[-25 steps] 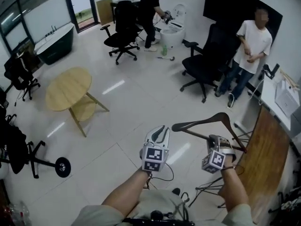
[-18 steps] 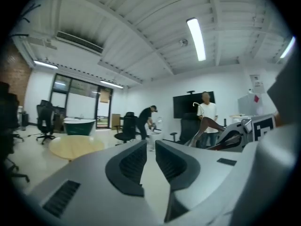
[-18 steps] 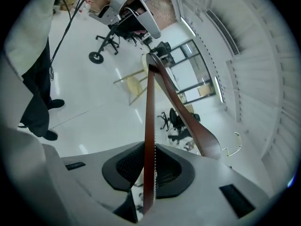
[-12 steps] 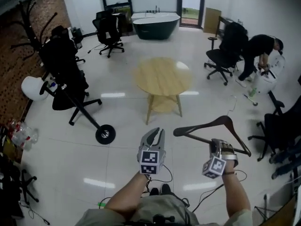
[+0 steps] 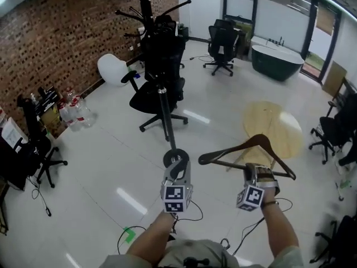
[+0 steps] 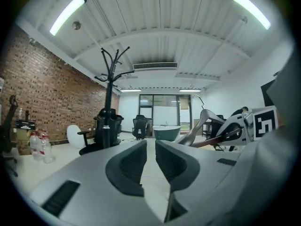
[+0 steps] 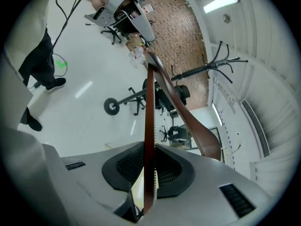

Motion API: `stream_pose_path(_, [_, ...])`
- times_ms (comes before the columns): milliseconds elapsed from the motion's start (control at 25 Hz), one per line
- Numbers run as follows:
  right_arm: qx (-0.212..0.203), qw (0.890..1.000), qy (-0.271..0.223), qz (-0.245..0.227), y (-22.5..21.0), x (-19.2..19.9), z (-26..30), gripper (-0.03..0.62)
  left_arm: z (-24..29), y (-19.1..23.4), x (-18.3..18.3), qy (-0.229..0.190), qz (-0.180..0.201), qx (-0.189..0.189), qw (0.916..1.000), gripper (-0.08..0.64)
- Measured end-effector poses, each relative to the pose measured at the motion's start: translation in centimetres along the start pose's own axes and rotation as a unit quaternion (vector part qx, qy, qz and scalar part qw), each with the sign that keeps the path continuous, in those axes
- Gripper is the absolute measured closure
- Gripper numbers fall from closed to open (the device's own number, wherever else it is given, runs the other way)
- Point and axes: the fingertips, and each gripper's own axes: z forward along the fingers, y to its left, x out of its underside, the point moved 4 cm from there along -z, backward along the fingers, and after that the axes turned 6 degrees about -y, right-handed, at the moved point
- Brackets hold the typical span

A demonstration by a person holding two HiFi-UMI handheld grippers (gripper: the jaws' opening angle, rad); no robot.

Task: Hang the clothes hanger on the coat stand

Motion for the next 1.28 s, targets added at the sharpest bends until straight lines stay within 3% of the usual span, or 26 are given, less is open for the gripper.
stream_pose_path(120, [0.002, 1.000, -0.020, -0.019, -1.8, -18.5, 10.0, 0.545, -0.9, 20.0, -0.6, -0.002, 0.000, -0.035, 0.9994, 0.488])
stream_pose_path(200, [0.002, 0.999, -0.028, -0.021, -2.9, -28.3, 16.6, 0.545, -0.4, 31.0, -1.4, -0.006, 0.011, -0.047, 0.9988, 0.488])
stream_pose_path(440, [-0.018, 0.999, -0.032, -0.026, -4.7, -51.3, 33.0, 0.545, 1.4, 56.8, -3.8, -0.001, 0.016, -0.082, 0.9965, 0.488])
stream_pose_path(560, [-0.031, 0.998, -0.033, -0.044, -5.3, -60.2, 40.9, 0.545, 4.2, 66.5, -4.2, 0.001, 0.016, -0.083, 0.9965, 0.488])
stream_pose_path(680, [-0.038, 0.997, -0.033, -0.065, -6.7, -63.7, 48.8, 0.545, 9.9, 71.9, -3.9, 0.000, 0.027, -0.078, 0.9965, 0.488])
stream_pose_path(880, [-0.060, 0.994, -0.033, -0.082, -9.0, -60.4, 62.2, 0.545, 23.7, 74.4, -2.8, 0.008, 0.050, -0.075, 0.9959, 0.488])
stream_pose_path(1080, [-0.072, 0.992, 0.003, -0.106, -9.2, -67.7, 72.2, 0.545, 30.7, 85.2, -2.4, 0.013, 0.043, -0.038, 0.9982, 0.488])
stream_pose_path(1280, [-0.087, 0.994, 0.039, -0.057, -10.9, -74.3, 81.4, 0.545, 40.1, 96.0, -1.5, 0.021, 0.032, 0.028, 0.9989, 0.488])
